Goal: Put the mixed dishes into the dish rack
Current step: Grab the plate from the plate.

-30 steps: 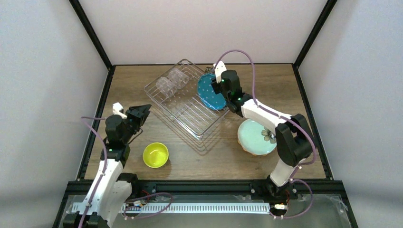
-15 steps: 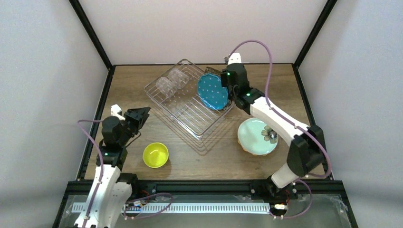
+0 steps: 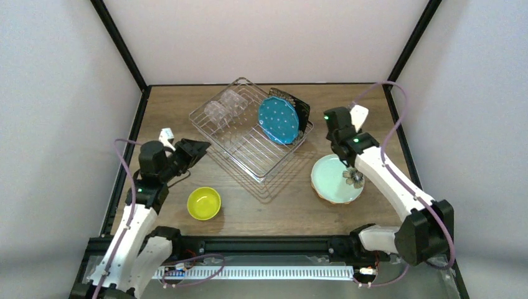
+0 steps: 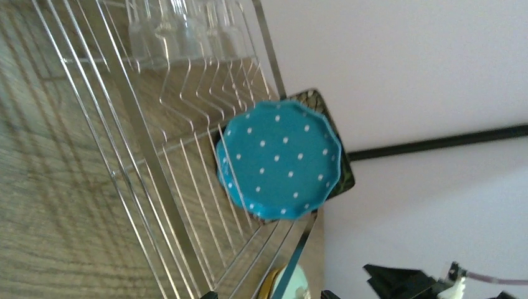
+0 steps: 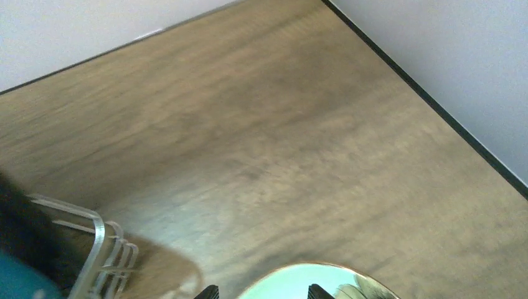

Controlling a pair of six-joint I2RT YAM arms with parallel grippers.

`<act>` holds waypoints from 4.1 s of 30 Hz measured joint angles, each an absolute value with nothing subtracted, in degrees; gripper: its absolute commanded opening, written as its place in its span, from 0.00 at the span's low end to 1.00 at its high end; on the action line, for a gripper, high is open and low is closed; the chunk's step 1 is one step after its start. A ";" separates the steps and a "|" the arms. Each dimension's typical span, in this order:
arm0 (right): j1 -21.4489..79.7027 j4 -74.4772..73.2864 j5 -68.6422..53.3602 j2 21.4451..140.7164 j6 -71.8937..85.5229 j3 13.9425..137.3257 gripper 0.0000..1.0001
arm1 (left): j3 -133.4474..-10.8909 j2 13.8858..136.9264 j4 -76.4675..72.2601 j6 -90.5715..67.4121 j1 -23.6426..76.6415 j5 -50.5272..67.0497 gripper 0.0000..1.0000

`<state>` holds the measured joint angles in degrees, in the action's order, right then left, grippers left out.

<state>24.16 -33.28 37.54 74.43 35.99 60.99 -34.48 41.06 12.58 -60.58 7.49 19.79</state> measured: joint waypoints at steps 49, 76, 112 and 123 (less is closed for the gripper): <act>-16.60 -26.09 2.87 76.77 46.70 41.95 0.81 | -81.43 111.83 17.12 -41.30 56.93 3.88 0.94; -17.17 -25.32 -3.25 78.72 46.50 40.51 0.82 | -83.22 120.79 3.81 -42.89 56.40 13.37 0.95; -17.19 -25.10 -3.95 78.74 43.72 40.49 0.82 | -78.89 117.19 3.40 -46.59 56.18 7.51 0.95; -17.28 -25.08 -4.36 78.74 42.59 40.49 0.83 | -78.50 120.11 -1.23 -49.30 56.49 9.34 0.95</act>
<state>-17.28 -25.08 -4.36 78.74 42.59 40.49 -78.50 120.11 -1.23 -49.30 56.49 9.34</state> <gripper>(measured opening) 0.826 0.951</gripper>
